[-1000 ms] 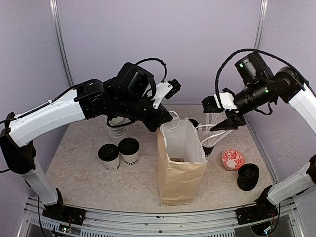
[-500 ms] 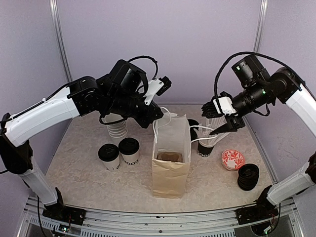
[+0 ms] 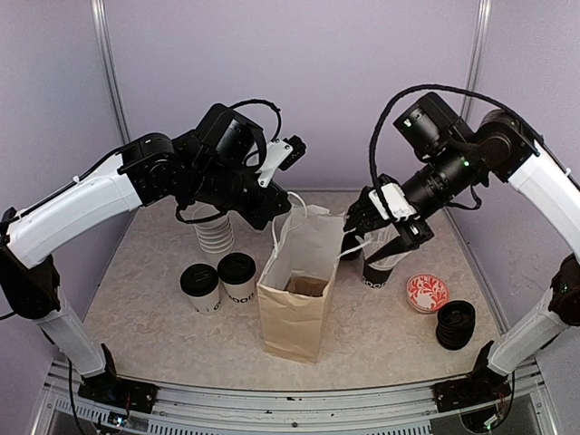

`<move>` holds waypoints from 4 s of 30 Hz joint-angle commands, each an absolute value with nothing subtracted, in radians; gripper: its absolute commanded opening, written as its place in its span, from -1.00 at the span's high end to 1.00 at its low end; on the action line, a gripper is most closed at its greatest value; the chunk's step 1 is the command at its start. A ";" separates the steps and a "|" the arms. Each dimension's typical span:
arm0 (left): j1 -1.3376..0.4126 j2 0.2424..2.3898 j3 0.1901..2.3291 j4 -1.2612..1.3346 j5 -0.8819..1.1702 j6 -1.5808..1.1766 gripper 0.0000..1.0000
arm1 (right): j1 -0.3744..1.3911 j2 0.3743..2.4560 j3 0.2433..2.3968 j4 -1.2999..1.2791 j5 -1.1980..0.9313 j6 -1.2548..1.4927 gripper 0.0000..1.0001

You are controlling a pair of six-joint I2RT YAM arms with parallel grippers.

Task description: Pack the takeout coffee

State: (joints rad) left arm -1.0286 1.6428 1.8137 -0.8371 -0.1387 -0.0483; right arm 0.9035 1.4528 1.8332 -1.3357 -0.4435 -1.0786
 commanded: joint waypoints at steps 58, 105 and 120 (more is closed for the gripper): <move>-0.986 1.686 1.794 -0.771 -0.102 -0.181 1.00 | 1.018 1.530 1.757 -1.193 -0.493 -1.046 0.59; -1.053 1.630 1.881 -0.987 -0.101 -0.100 -0.40 | 0.951 1.608 2.106 -1.250 -0.707 -0.951 -0.18; -0.823 1.383 1.549 -1.242 -0.229 -0.319 -0.54 | 0.648 1.400 1.746 -1.038 -0.805 -0.860 -0.21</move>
State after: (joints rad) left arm -0.8749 1.3590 1.6287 -1.1515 -0.2447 -0.2787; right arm 0.6758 1.4528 1.8206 -1.1072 -0.7799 -0.8883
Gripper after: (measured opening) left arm 0.773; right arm 0.605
